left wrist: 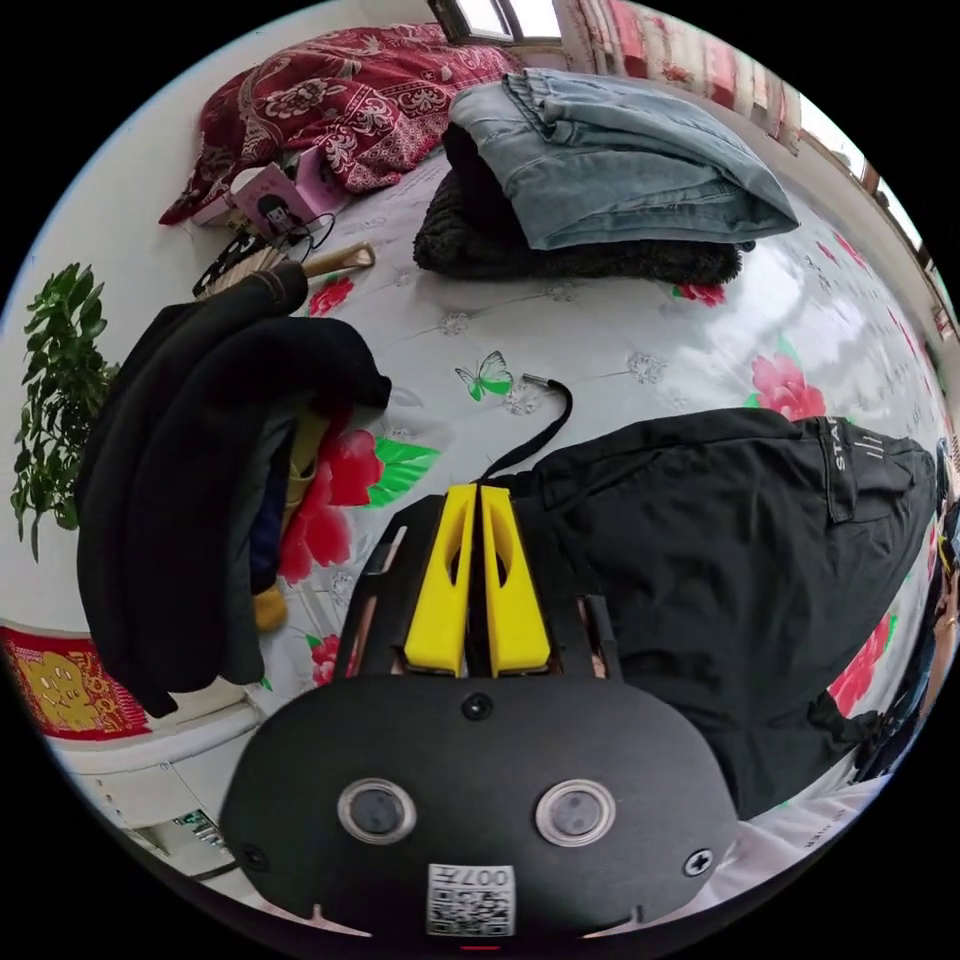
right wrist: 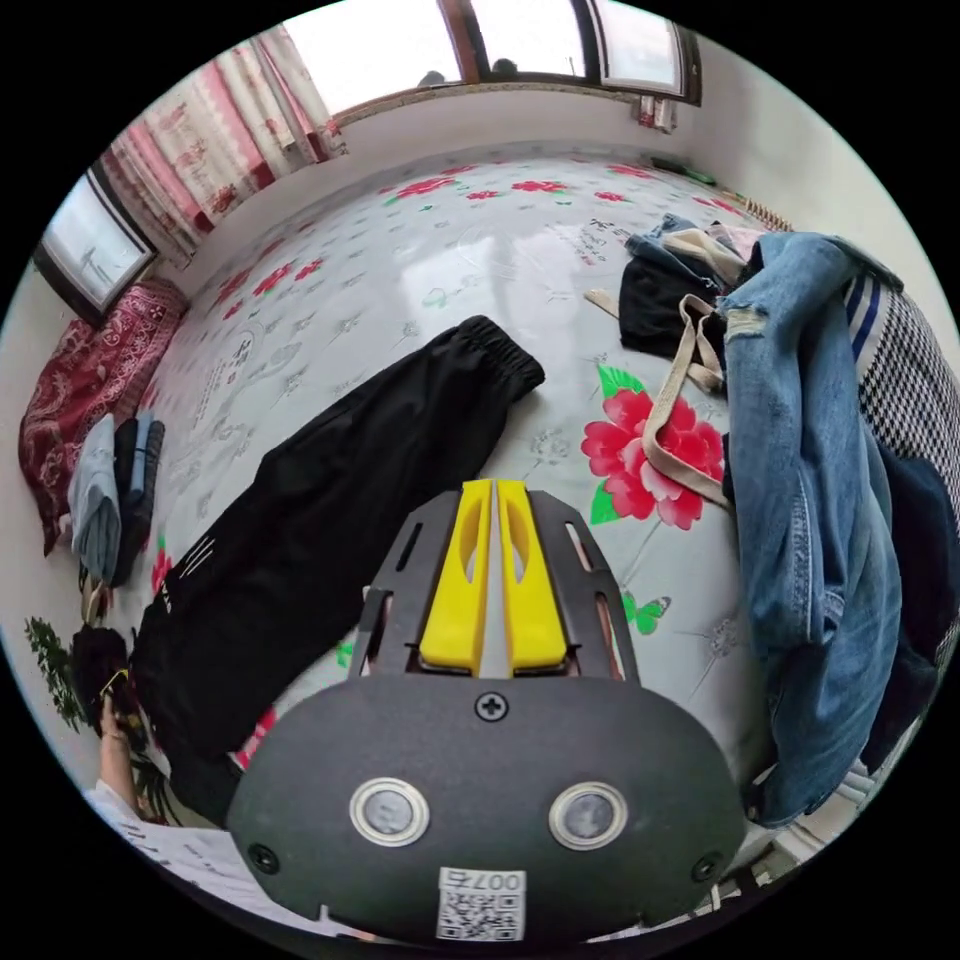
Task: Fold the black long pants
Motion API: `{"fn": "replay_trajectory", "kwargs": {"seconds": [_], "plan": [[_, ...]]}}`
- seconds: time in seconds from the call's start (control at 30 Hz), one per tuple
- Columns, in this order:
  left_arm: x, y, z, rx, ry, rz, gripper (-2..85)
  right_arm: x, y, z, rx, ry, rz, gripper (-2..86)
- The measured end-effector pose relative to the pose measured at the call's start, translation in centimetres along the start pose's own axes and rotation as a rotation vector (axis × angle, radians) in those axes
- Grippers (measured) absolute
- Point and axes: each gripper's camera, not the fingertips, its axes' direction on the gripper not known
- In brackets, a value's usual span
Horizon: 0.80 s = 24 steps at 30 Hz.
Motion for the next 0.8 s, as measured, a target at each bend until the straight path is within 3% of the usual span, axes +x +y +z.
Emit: {"fn": "replay_trajectory", "kwargs": {"seconds": [0.1,0.17,0.4,0.63,0.8], "plan": [[-2.3,2.6,-3.6,0.057,0.071,-0.080,-0.5,-1.7,5.8,-3.9,-0.047,-0.166,-0.101,2.5],[-4.2,5.2,-5.6,0.072,0.106,-0.117,0.0,-2.2,10.0,-6.3,-0.064,-0.161,-0.150,3.6],[-11.0,19.1,-10.1,-0.024,0.126,-0.180,4.7,0.4,26.3,-12.8,-0.226,0.133,-0.213,7.4],[-13.5,26.1,-10.9,-0.097,0.227,-0.198,12.3,1.6,31.4,-14.7,-0.249,0.346,-0.256,7.1],[-11.0,25.6,-7.5,-0.195,0.269,-0.174,8.3,3.4,30.1,-12.2,-0.350,0.303,-0.125,3.1]]}}
